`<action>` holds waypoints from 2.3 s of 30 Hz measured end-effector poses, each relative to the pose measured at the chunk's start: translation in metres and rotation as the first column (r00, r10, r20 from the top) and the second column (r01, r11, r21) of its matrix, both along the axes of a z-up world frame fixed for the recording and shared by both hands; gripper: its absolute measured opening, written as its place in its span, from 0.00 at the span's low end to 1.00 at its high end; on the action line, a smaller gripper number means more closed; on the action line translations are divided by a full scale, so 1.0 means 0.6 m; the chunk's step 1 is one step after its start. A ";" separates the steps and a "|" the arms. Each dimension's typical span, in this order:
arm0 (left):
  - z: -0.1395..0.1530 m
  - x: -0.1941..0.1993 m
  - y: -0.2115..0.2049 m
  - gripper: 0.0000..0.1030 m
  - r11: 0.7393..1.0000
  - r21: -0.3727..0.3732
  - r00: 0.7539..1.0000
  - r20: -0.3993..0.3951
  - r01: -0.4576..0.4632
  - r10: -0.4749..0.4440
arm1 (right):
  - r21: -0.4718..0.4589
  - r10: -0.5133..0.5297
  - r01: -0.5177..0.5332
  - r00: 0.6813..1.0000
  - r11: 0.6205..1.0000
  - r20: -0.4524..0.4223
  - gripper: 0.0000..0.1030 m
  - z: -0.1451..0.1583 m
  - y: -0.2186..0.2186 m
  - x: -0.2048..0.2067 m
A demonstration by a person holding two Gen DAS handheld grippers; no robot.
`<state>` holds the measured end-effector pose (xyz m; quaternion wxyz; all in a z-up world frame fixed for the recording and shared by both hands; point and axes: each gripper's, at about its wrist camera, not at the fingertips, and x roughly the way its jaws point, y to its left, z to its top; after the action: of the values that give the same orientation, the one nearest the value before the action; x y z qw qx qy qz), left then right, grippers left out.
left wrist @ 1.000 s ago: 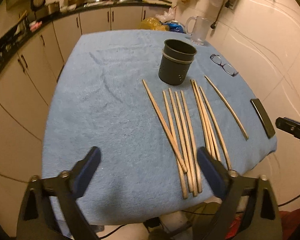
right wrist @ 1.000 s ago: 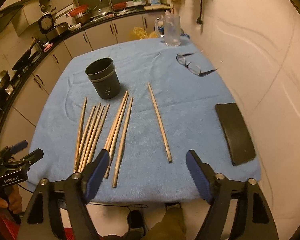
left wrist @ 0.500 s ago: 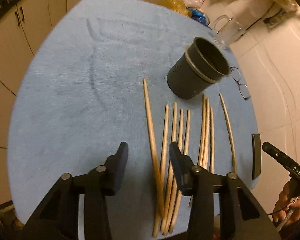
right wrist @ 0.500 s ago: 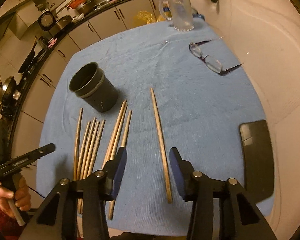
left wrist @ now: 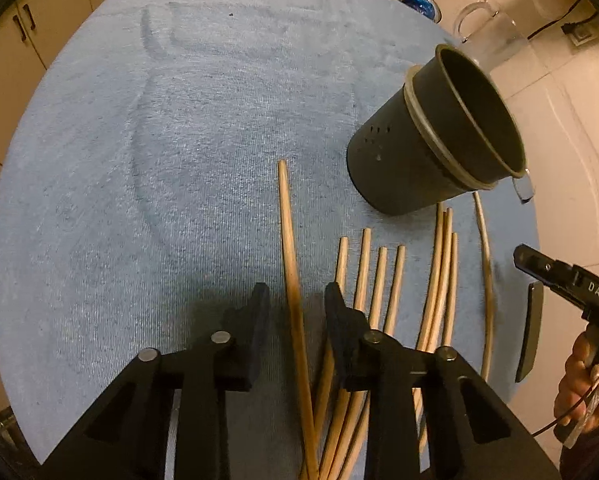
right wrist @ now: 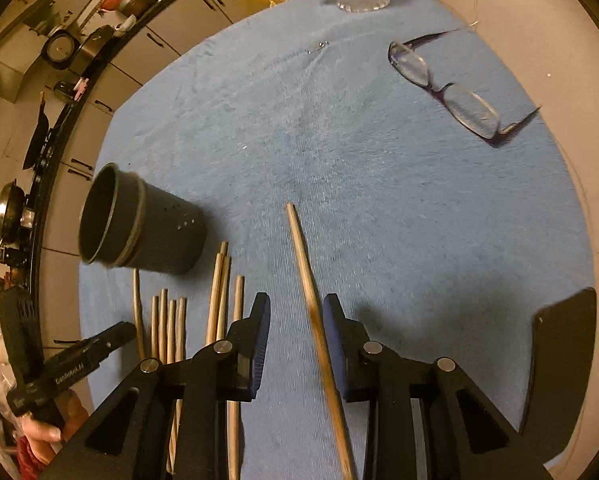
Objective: Organize utensils
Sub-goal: 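Close the left tool on one wooden chopstick while the right tool grasps another, then lift the left tool's chopstick over the grey cup while the right tool carries its own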
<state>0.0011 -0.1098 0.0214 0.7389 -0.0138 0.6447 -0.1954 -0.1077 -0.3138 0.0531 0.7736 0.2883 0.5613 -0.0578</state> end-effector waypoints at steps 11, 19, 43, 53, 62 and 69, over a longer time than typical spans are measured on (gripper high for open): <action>-0.020 0.028 -0.030 0.13 0.999 0.052 1.000 0.004 0.012 -0.012 | -0.081 0.063 -0.069 0.995 0.994 -0.077 0.23 -0.034 0.018 0.052; -0.020 0.030 -0.039 0.06 0.998 0.068 0.999 0.030 0.010 -0.012 | -0.150 0.130 -0.146 0.985 0.978 -0.114 0.08 -0.054 0.052 0.073; 0.179 -0.116 0.070 0.06 0.996 -0.088 0.934 0.358 0.027 0.006 | -0.231 0.125 -0.046 0.932 0.972 0.341 0.07 0.147 0.123 -0.116; 0.218 -0.142 0.071 0.06 0.991 -0.108 0.908 0.418 0.079 -0.026 | -0.249 0.088 0.021 0.904 0.968 0.417 0.07 0.180 0.126 -0.149; 0.255 -0.134 0.065 0.06 0.988 -0.127 0.893 0.449 0.088 -0.022 | -0.236 0.050 0.069 0.885 0.969 0.463 0.07 0.215 0.110 -0.160; 0.305 -0.115 0.056 0.06 0.986 -0.142 0.874 0.486 0.093 -0.012 | -0.196 0.036 0.074 0.861 0.978 0.507 0.07 0.255 0.095 -0.141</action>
<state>-0.0677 -0.0763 0.2042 0.8672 -0.0065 0.4221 -0.2641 -0.1925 -0.2566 0.2062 0.9193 0.2161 0.3257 -0.0459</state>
